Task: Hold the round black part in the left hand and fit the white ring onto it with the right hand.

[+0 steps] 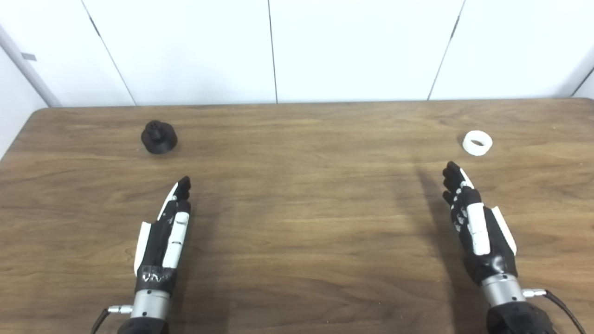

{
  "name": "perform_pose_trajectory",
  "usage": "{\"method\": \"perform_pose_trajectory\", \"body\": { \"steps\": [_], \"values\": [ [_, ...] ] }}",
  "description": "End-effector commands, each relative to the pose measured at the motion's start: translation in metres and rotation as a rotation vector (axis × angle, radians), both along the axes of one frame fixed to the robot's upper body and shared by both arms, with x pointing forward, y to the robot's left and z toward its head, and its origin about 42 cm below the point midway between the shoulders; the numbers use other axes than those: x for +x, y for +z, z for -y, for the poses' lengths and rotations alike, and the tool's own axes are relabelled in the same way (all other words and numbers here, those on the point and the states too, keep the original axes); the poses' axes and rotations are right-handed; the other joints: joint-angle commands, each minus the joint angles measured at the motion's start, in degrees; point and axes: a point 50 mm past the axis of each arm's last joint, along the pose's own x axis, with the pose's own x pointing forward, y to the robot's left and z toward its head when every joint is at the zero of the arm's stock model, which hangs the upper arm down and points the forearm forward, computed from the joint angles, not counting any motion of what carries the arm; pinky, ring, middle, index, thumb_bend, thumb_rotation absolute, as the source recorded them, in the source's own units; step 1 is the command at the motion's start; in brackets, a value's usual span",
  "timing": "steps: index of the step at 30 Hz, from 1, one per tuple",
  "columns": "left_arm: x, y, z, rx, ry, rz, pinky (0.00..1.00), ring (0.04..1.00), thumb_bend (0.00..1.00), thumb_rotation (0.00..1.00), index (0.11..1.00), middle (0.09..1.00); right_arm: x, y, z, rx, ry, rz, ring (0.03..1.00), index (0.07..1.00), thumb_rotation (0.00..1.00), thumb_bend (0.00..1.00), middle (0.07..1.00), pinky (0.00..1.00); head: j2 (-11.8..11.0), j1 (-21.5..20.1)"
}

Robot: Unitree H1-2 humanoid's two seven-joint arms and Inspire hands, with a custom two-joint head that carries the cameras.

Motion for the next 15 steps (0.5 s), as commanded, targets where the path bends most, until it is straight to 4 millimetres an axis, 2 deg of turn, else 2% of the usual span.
{"method": "perform_pose_trajectory", "body": {
  "steps": [1,15],
  "values": [
    [-0.0019,-0.0001,0.0032,-0.025,0.008,0.006,1.0,0.98,0.5,0.9,0.96,0.968,-0.004,0.0051,0.0011,-0.008,-0.003,0.039,0.991,0.957,1.0,0.62,0.97,1.0,0.1,0.0],
    [-0.0019,-0.0007,0.0048,-0.028,0.001,0.003,1.0,0.984,0.51,0.91,0.962,0.97,-0.0043,0.0024,0.0034,-0.024,0.005,0.032,0.999,0.957,1.0,0.63,0.969,1.0,-0.6,1.0]
  ]
}}
